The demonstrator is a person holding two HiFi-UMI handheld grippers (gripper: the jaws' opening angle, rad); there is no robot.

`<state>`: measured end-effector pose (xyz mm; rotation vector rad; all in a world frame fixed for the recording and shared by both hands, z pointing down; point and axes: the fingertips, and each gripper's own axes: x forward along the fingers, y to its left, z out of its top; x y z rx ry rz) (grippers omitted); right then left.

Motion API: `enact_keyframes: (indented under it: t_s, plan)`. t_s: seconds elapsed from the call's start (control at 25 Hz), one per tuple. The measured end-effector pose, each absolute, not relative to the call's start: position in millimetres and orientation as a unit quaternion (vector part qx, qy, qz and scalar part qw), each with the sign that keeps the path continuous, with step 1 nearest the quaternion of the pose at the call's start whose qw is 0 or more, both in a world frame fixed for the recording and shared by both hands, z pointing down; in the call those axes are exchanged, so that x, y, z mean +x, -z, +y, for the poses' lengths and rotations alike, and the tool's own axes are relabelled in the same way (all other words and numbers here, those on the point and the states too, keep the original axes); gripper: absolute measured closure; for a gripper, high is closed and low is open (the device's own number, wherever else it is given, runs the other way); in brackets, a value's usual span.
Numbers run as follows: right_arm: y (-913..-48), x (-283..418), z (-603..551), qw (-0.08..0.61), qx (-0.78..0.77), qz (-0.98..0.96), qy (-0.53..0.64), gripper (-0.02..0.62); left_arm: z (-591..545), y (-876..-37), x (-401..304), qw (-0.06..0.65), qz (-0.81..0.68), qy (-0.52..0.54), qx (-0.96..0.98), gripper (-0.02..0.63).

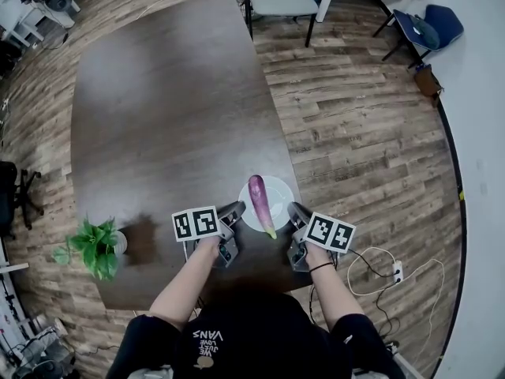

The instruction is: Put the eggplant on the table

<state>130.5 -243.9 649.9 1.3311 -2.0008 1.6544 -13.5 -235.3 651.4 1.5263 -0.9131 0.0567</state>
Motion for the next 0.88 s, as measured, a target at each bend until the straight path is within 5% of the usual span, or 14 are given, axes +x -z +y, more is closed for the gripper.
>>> enact_keyframes:
  t_s: [0.44, 0.6, 0.88]
  plan:
    - [-652.8, 130.1, -245.4, 0.154, 0.458, -0.691, -0.538, 0.554, -237.2, -652.7, -10.6, 0.626, -0.409, -0.051, 0.661, 0.572]
    - [-652.1, 128.0, -243.5, 0.173, 0.456, -0.699, -0.523, 0.548, -237.0, -647.9, -6.8, 0.626, -0.403, -0.052, 0.666, 0.501]
    - [-650.6, 124.8, -239.5, 0.179, 0.453, -0.702, -0.520, 0.517, -233.7, -646.2, -6.6, 0.622, -0.403, -0.062, 0.668, 0.476]
